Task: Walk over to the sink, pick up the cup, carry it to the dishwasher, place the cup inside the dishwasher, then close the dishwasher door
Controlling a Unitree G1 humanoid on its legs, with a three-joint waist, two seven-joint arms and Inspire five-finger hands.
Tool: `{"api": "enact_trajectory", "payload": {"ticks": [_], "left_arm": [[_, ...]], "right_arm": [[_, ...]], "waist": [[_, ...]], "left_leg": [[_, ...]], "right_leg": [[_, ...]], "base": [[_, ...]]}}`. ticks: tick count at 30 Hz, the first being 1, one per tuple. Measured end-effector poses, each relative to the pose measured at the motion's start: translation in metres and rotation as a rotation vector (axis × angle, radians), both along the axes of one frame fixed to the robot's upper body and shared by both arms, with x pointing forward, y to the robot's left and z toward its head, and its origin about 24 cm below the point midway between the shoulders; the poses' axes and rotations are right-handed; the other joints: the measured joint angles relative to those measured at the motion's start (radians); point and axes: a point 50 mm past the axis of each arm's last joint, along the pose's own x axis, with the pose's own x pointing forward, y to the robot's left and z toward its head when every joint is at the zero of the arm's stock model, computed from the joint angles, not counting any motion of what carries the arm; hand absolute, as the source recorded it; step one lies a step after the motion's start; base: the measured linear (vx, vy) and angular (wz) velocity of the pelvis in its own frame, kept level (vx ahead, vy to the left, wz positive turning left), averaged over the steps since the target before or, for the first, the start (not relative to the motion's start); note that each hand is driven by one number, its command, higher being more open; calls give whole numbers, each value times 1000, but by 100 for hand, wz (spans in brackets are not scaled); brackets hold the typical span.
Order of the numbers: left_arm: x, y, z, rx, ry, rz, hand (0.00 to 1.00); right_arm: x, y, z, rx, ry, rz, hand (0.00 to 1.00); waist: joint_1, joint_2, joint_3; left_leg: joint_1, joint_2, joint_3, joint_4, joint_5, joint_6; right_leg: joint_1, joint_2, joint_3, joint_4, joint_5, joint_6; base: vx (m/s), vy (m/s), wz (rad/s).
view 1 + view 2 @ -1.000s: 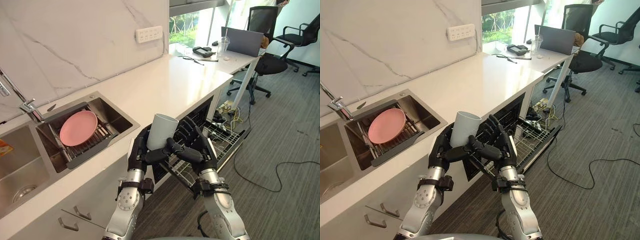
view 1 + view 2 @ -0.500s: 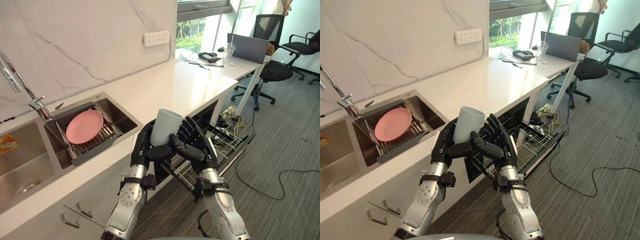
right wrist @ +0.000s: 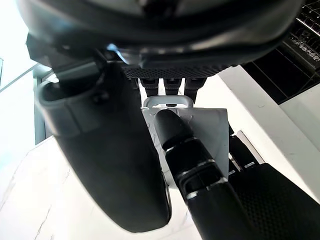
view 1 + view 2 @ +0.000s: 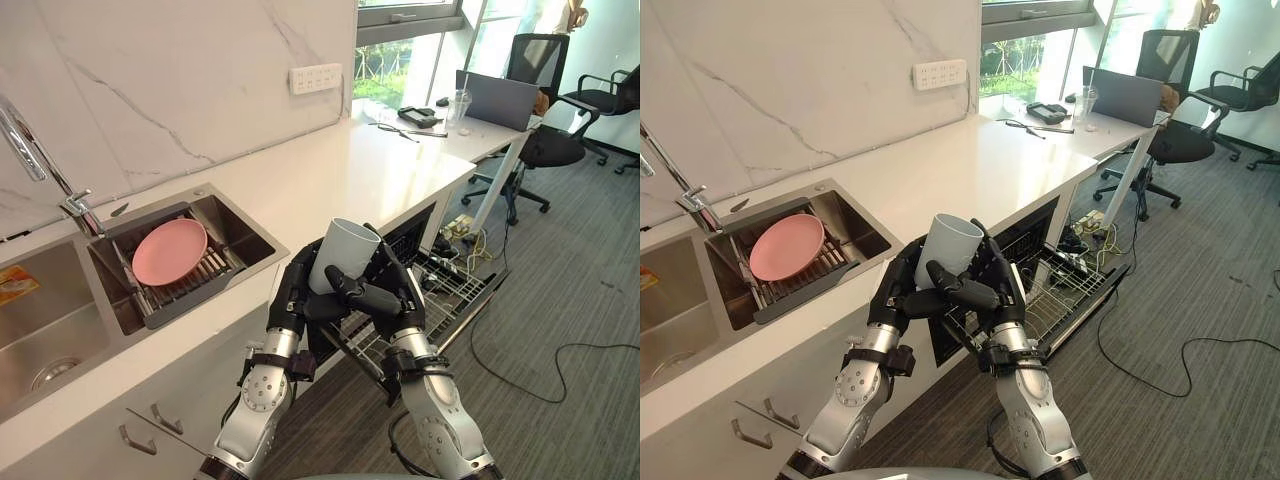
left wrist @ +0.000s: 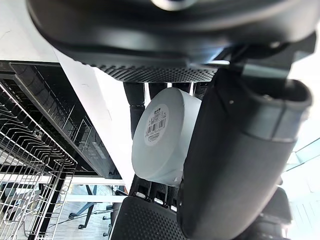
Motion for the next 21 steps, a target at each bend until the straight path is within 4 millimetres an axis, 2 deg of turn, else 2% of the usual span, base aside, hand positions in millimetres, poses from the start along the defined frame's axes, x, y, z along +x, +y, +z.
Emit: {"api": "enact_trajectory", "payload": {"ticks": [5,6,19,20,21], "left_arm": [[0,1,-2,7,4,1,30],[0,1,-2,7,4,1,30],[-2,1,-10,23,28,-4,30],[-2,1,-10,23,29,-4,90],[-2,1,-10,23,29,-4,90]], "right_arm": [[0,1,-1,4,8,3,90],[0,1,-1,5,8,4,30],[6,-1,-10,-10,60,-10,30],[6,-1,-10,-10,61,-10,30],[6,-2,-10,-10,61,-10,30]], "waist": [[0,0,0],[0,0,0],[0,-2,1],[0,-2,1],[1,-2,1]], "left_leg": [[0,4,-6,-8,6,-4],[1,4,-7,-10,7,-5],[7,6,-14,-30,20,-8],[7,7,-16,-31,20,-8],[7,7,-17,-32,21,-9]], "right_leg": [[1,3,-6,-6,4,-5],[2,4,-7,-7,5,-6],[13,5,-14,-31,19,-12],[15,6,-16,-33,20,-12],[15,6,-18,-33,19,-12]], "base": [[-1,-15,2],[0,0,0],[2,-2,1],[14,-14,5],[10,-11,5]]}}
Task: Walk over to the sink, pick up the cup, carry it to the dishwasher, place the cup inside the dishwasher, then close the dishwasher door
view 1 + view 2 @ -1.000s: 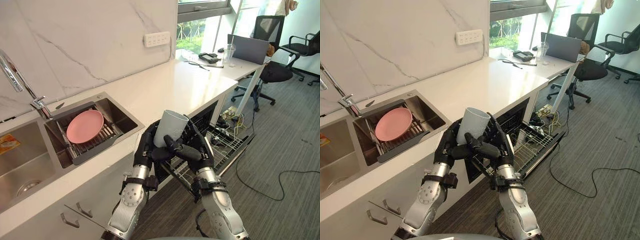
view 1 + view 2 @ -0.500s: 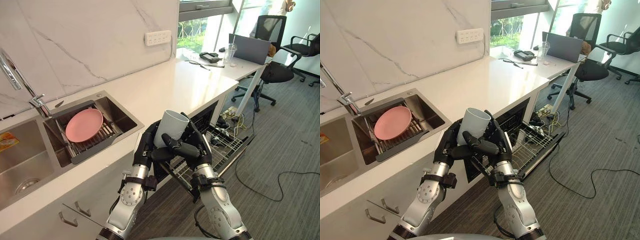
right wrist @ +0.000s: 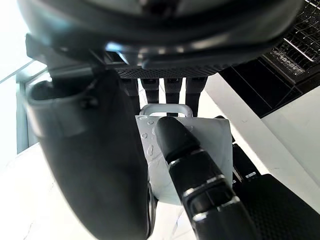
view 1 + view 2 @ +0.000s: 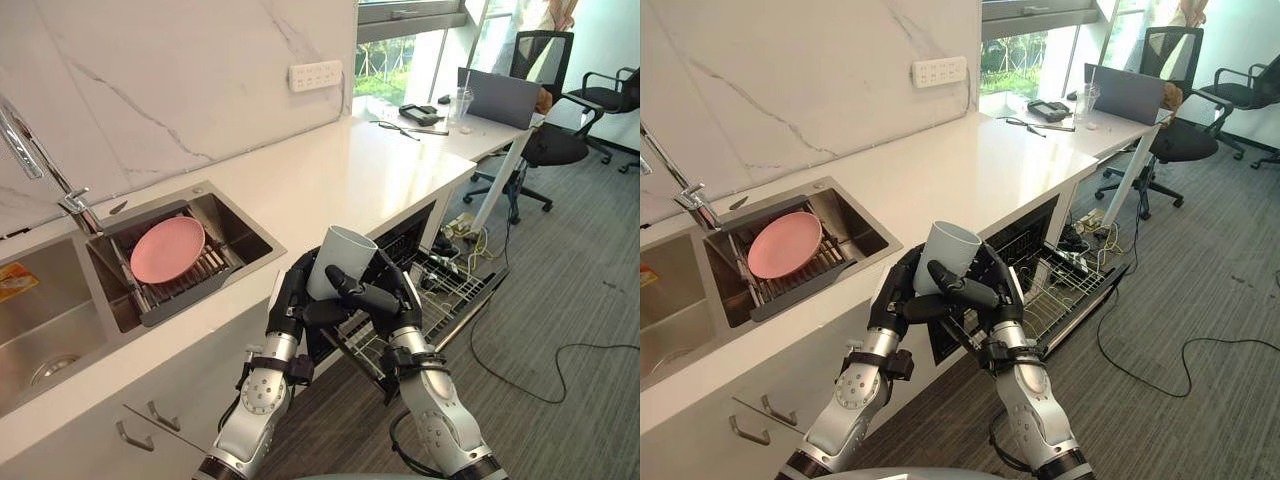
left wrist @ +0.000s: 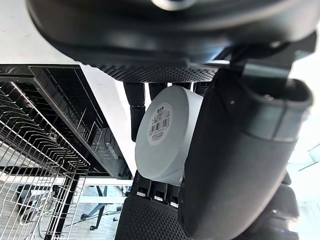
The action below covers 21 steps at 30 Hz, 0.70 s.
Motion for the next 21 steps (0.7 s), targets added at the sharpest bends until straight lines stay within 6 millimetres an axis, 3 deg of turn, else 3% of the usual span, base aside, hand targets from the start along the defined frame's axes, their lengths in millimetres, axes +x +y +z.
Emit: {"api": "enact_trajectory", "payload": {"ticks": [11,17,21], "left_arm": [[-6,-1,-5,25,23,-2,90],[-8,6,-2,-26,36,53,90],[-6,22,16,-95,-29,131,90]], "right_arm": [[7,-6,10,38,-41,-53,30],[13,-30,29,99,-122,-201,30],[14,-51,30,92,-130,-305,30]], "waist": [[2,-5,4],[7,-16,22],[10,-14,28]], "left_leg": [[0,-3,-4,0,0,0],[-2,-3,-6,5,-2,-4],[-2,-3,-8,6,-3,-5]], "right_leg": [[1,-2,-4,0,-1,0],[3,-1,-6,1,-3,-1],[3,-1,-8,3,-5,-1]], "base": [[1,-1,0],[0,0,0],[0,0,0]]}}
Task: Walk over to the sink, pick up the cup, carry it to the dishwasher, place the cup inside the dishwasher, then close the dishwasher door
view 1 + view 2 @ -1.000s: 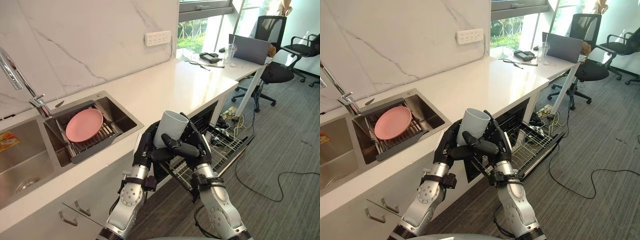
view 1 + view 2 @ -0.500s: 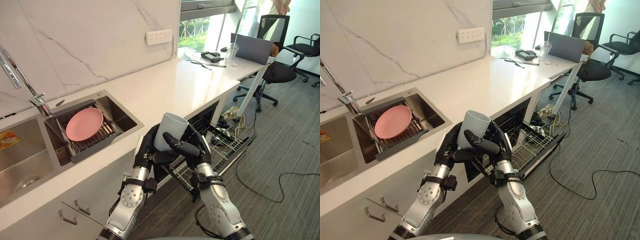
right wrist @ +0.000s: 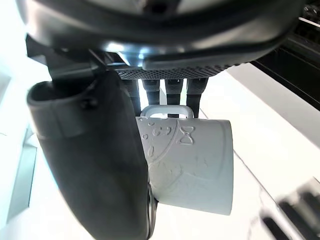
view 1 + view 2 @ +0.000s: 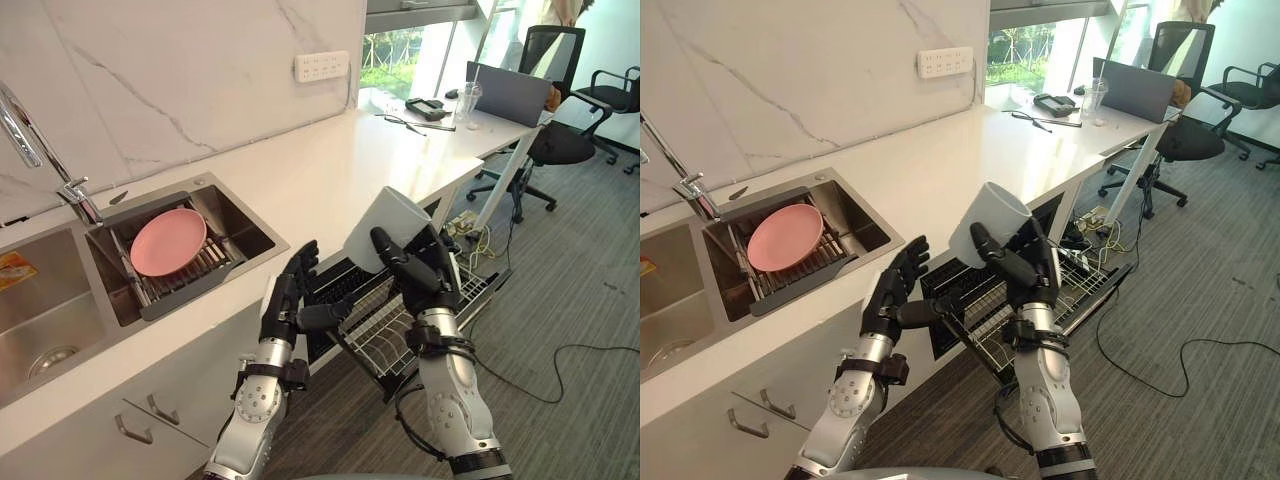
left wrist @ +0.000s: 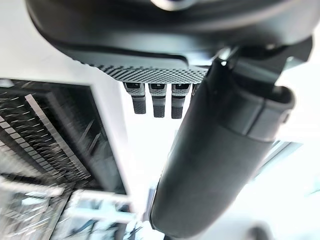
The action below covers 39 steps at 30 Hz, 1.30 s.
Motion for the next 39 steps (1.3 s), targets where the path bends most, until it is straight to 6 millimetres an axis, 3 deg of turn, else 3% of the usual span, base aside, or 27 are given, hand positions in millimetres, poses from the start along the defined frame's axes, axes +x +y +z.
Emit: {"api": "enact_trajectory", "payload": {"ticks": [5,10,16,26,30,35,39], "left_arm": [[-2,10,4,-67,-8,26,90],[-13,9,-8,-111,45,-12,90],[-27,9,-27,-134,132,-57,90],[-62,25,-102,-42,485,-101,90],[-91,42,-141,31,699,-77,90],[-113,57,-163,116,835,-52,90],[-121,64,-171,178,890,-32,90]], "right_arm": [[-2,-16,-1,-22,6,-74,30],[-8,-26,-7,-55,31,-115,30],[-23,-40,-27,-136,130,-170,30],[-35,-54,-66,-343,336,-119,30],[-39,-67,-77,-463,408,-88,30],[-37,-78,-79,-580,439,-74,30],[-24,-83,-73,-669,428,-75,30]], "waist": [[1,2,2],[2,3,5],[3,7,10],[-4,11,29],[-9,15,32],[-10,20,35],[-9,23,53]], "left_leg": [[-2,0,-4,0,-1,-1],[-5,1,-4,0,-3,-4],[-5,1,-4,1,-7,-4],[-6,6,-9,-5,-7,-4],[-9,3,-15,-8,-6,-3],[-33,-2,-28,-13,2,-3],[-60,-4,-43,-14,8,-3]], "right_leg": [[0,0,-5,0,-2,-1],[-2,0,-5,-1,-4,0],[-3,0,-6,-1,-8,1],[-3,-1,-14,-1,-10,2],[-4,0,-22,-2,-11,3],[-26,-2,-34,-2,-10,3],[-47,-3,-50,-2,-10,3]], "base": [[0,0,2],[0,0,0],[0,0,0],[0,0,1],[-2,-1,3],[-15,-10,7],[-8,-17,12]]}}
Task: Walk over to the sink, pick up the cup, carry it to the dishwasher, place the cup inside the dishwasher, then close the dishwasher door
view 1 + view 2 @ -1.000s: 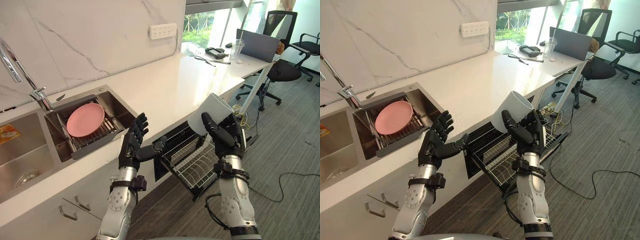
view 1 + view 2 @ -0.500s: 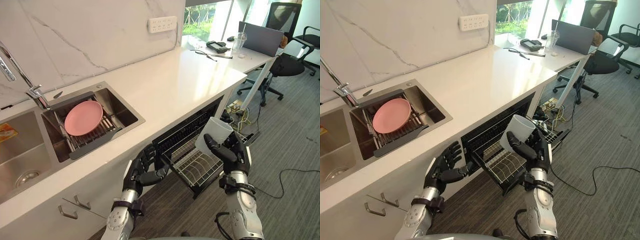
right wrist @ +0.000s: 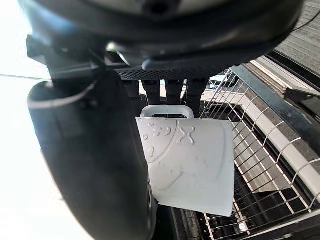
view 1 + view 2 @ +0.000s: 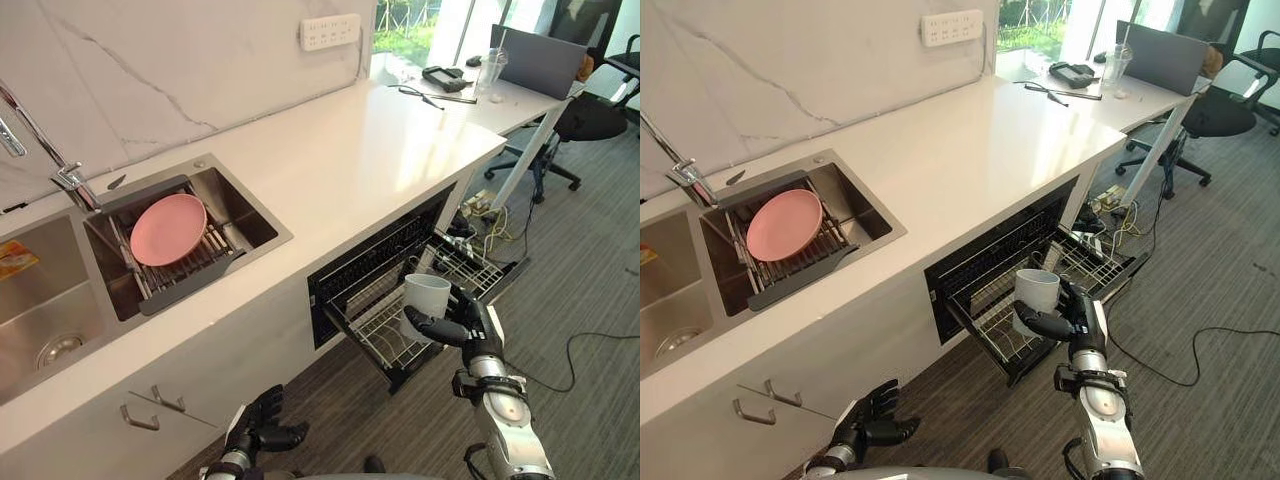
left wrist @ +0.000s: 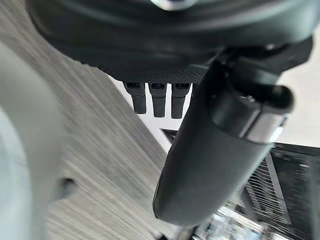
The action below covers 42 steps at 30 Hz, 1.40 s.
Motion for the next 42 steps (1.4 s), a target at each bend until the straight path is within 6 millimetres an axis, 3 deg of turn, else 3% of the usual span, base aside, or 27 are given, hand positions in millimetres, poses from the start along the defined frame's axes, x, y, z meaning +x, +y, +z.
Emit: {"api": "enact_trajectory", "payload": {"ticks": [6,10,15,17,28,38,39,42], "left_arm": [[18,5,-2,47,-15,18,90],[40,7,3,62,-63,28,90],[58,10,11,75,-125,60,90],[62,11,13,80,-141,71,90],[83,12,24,102,-217,88,90],[86,11,26,88,-227,104,90],[88,10,26,87,-231,100,90],[94,10,29,87,-248,97,90]], "right_arm": [[29,-6,22,-123,-62,28,30],[61,-10,49,-199,-137,29,30],[83,-1,67,-237,-179,58,30],[88,1,69,-270,-179,70,30],[125,-4,102,-362,-205,13,30],[134,-3,93,-380,-122,9,30],[134,-4,91,-379,-113,6,90],[136,-3,87,-376,-85,6,90]], "waist": [[13,17,70],[25,37,177],[38,42,254],[48,42,265],[70,36,343],[88,36,349],[92,34,350],[96,25,369]], "left_leg": [[-67,0,-6,46,-4,-1],[-172,8,-17,153,-27,1],[-250,23,-21,239,-47,1],[-276,24,-22,250,-48,0],[-313,22,-43,257,-42,5],[-325,18,-53,244,-29,3],[-329,18,-53,240,-24,3],[-332,18,-57,237,-16,2]], "right_leg": [[-48,2,-5,14,7,4],[-125,15,-13,75,8,6],[-189,29,-16,124,7,6],[-214,31,-18,138,-1,-5],[-241,34,-45,145,6,3],[-262,34,-58,165,-1,-6],[-271,34,-58,170,-1,-6],[-275,34,-61,174,-1,-7]], "base": [[-13,2,3],[-106,21,5],[-134,10,-1],[-89,14,0],[27,5,4],[12,0,2],[0,0,0],[-22,-6,2]]}}
